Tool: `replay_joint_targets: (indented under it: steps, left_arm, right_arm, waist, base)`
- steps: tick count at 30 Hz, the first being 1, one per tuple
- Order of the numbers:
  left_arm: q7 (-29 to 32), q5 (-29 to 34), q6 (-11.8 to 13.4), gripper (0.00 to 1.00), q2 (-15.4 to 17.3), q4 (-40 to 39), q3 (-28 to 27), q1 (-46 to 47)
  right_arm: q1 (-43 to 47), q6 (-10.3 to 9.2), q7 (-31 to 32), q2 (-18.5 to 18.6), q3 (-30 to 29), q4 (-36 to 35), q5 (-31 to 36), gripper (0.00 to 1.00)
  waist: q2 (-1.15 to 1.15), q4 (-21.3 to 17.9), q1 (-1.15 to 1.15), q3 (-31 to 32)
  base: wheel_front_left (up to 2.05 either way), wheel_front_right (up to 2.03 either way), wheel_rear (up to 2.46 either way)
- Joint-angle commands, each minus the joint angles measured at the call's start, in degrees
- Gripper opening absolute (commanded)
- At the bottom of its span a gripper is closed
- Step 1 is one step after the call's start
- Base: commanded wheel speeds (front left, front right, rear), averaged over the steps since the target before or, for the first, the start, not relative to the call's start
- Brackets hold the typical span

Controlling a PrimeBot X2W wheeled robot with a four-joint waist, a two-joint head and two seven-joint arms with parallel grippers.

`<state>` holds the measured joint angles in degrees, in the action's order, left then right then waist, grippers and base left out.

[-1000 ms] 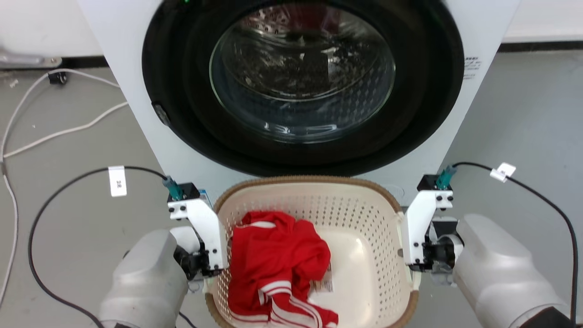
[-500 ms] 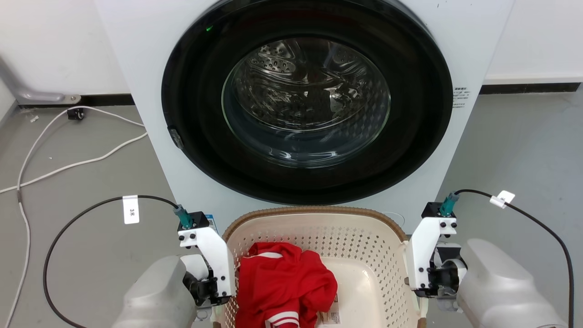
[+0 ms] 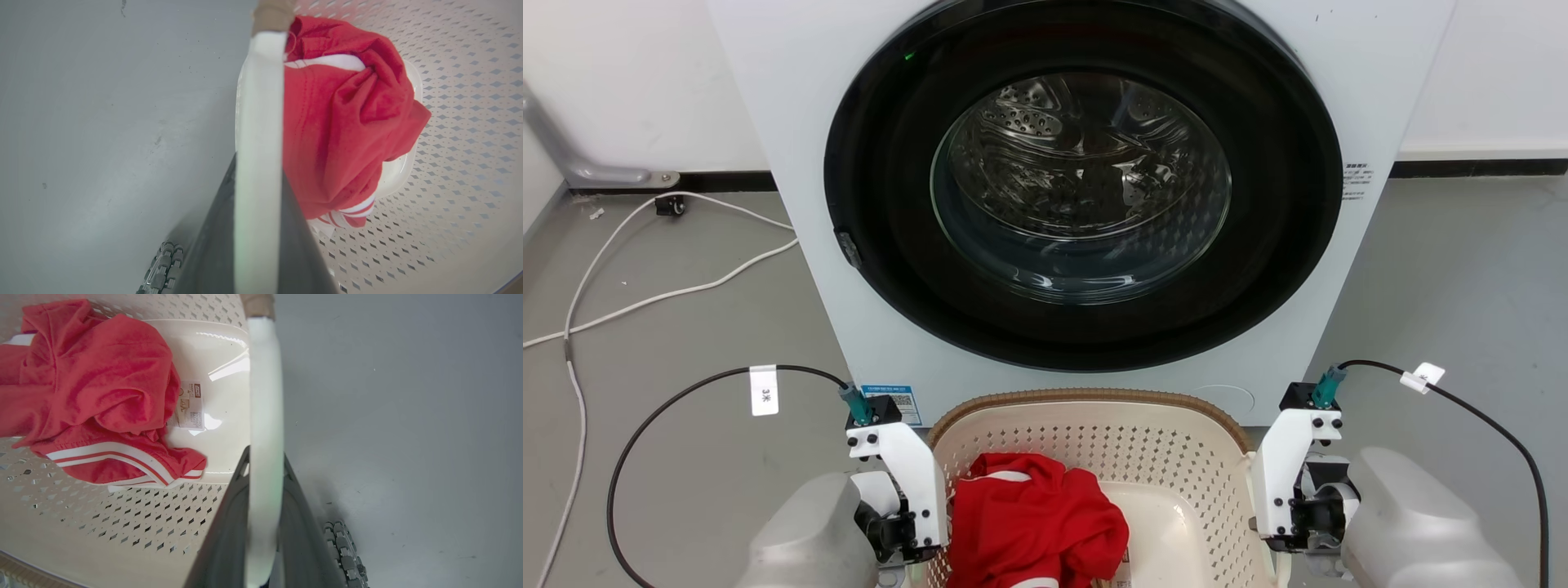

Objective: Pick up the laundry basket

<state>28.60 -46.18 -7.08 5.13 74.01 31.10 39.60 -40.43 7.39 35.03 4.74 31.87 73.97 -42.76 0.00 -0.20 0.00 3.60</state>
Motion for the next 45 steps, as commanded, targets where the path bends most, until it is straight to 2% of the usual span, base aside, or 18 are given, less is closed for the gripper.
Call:
replay_joint_targets:
  steps: [1, 45]
  left_arm:
    - [-0.1, -0.5, -0.3, 0.0, -0.5, -0.3, 0.0, -0.3]
    - [-0.5, -1.5, 0.0, 0.0, -0.5, -0.3, 1.9, -0.5]
  right_arm:
    - [0.6, 0.18, 0.0, -0.7, -0.2, -0.1, 0.3, 0.0]
    - [1.0, 0.18, 0.0, -1.7, -4.4, -0.1, 4.2, 0.0]
  waist:
    - [0.0, 0.1, 0.0, -0.1]
    - [0.0, -0.3, 0.0, -0.7]
  base:
    - [0.0, 0.0, 0.0]
    - [0.0, 0.0, 0.0]
